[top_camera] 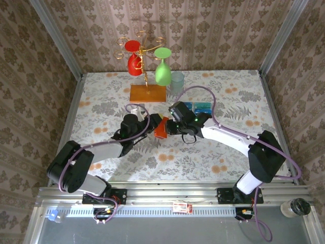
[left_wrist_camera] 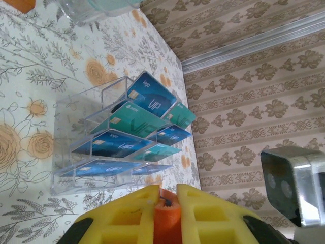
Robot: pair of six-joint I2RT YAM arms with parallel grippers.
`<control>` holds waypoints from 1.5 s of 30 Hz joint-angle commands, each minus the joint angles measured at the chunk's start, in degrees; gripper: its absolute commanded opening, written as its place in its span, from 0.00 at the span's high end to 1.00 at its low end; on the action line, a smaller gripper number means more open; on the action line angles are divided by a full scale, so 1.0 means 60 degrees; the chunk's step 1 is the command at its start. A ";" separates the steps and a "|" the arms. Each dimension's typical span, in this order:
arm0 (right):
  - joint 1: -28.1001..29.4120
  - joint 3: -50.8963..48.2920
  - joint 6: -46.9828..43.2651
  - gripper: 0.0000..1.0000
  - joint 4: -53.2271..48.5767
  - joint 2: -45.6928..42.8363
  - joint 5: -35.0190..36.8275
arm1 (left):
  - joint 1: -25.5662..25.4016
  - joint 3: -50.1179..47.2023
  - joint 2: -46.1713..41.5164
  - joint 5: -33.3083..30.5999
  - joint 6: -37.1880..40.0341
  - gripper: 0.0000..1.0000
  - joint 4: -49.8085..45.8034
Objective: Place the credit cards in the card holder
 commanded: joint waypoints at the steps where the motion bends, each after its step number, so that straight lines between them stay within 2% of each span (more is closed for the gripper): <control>1: -0.0543 -0.1098 0.0329 0.73 -0.0957 -0.0364 0.1600 | 0.0005 0.0065 -0.0195 0.0067 -0.0224 1.00 0.0781; 6: -0.1099 -0.2082 0.0367 0.71 -0.0681 -0.1738 0.0694 | 0.0010 0.0139 -0.0286 0.0040 -0.0229 1.00 0.0716; 11: -0.1662 -0.2795 0.0542 0.62 0.0570 -0.3049 -0.1923 | 0.0163 0.0223 -0.0180 -0.0065 -0.0482 1.00 0.0943; 16: -0.1763 -0.3105 0.1831 0.49 0.2955 -0.3384 -0.4335 | 0.0325 0.0459 0.0100 -0.0399 -0.1537 1.00 0.1924; 21: -0.1762 -0.2972 0.2913 0.36 0.4613 -0.3402 -0.4964 | 0.0332 0.0744 0.0199 -0.0758 -0.2236 1.00 0.2375; 26: -0.1763 -0.2296 0.3226 0.32 0.5243 -0.2880 -0.5140 | 0.0332 0.0834 0.0170 -0.0945 -0.2523 1.00 0.2525; 32: -0.1896 -0.2002 0.3377 0.35 0.5709 -0.2028 -0.4856 | 0.0339 0.0770 0.0046 -0.1067 -0.2682 1.00 0.2692; 39: -0.2298 -0.2893 0.3988 0.58 0.7140 -0.1442 -0.4885 | 0.0332 0.0626 -0.0203 -0.1155 -0.2702 1.00 0.2701; 42: -0.2374 -0.3125 0.4170 0.63 0.7527 -0.1365 -0.4971 | 0.0333 0.0661 -0.0200 -0.1155 -0.2728 1.00 0.2715; 45: -0.2391 -0.3248 0.4298 0.64 0.7774 -0.1292 -0.5068 | 0.0332 0.0713 -0.0151 -0.1135 -0.2722 1.00 0.2757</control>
